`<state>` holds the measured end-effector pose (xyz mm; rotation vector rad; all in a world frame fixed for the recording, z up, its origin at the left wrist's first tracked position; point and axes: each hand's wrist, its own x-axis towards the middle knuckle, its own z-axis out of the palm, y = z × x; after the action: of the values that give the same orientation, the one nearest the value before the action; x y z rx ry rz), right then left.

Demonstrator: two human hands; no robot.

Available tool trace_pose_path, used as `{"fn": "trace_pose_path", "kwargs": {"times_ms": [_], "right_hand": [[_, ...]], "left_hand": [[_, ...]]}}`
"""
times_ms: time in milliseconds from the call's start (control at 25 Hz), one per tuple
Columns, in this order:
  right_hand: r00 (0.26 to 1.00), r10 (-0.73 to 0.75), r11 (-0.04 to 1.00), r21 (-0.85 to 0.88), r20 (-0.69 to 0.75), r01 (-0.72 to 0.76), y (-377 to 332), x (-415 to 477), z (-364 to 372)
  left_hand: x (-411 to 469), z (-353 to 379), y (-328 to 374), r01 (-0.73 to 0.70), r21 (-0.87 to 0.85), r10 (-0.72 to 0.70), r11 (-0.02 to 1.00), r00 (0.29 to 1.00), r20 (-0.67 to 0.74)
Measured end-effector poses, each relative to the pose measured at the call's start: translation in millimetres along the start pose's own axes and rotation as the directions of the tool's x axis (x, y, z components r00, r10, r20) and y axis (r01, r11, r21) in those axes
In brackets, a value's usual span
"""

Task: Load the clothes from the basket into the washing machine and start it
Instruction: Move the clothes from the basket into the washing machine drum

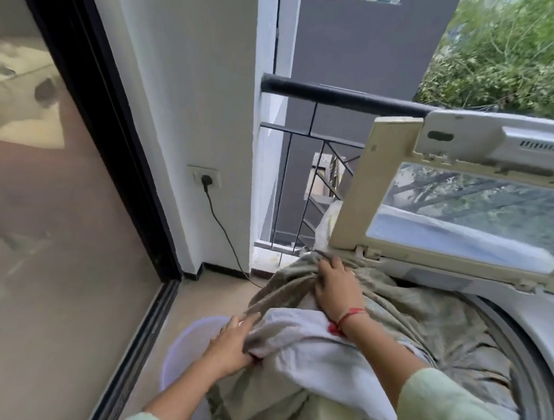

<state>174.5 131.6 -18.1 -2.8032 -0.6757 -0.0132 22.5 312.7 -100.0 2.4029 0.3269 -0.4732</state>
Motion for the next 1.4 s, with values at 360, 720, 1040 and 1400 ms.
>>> {"fn": "trace_pose_path", "kwargs": {"times_ms": [360, 720, 1040, 1400], "right_hand": [[0.888, 0.011, 0.791, 0.548, -0.459, 0.273, 52, -58, -115], [0.424, 0.330, 0.887, 0.430, -0.844, 0.166, 204, -92, -231], [0.907, 0.248, 0.757, 0.516, 0.341, -0.401, 203, -114, -116], [0.993, 0.117, 0.986, -0.119, -0.007, -0.117, 50, -147, -36]], "left_hand": [[-40, -55, 113, -0.533, -0.360, 0.042, 0.766, 0.600, -0.799], [-34, -27, 263, -0.694, 0.178, 0.627, 0.698, 0.472, -0.620], [-38, -2, 218, -0.735, 0.071, 0.715, 0.675, 0.628, -0.307], [8, -46, 128, -0.223, -0.073, 0.219, 0.972, 0.974, -0.055]]}}
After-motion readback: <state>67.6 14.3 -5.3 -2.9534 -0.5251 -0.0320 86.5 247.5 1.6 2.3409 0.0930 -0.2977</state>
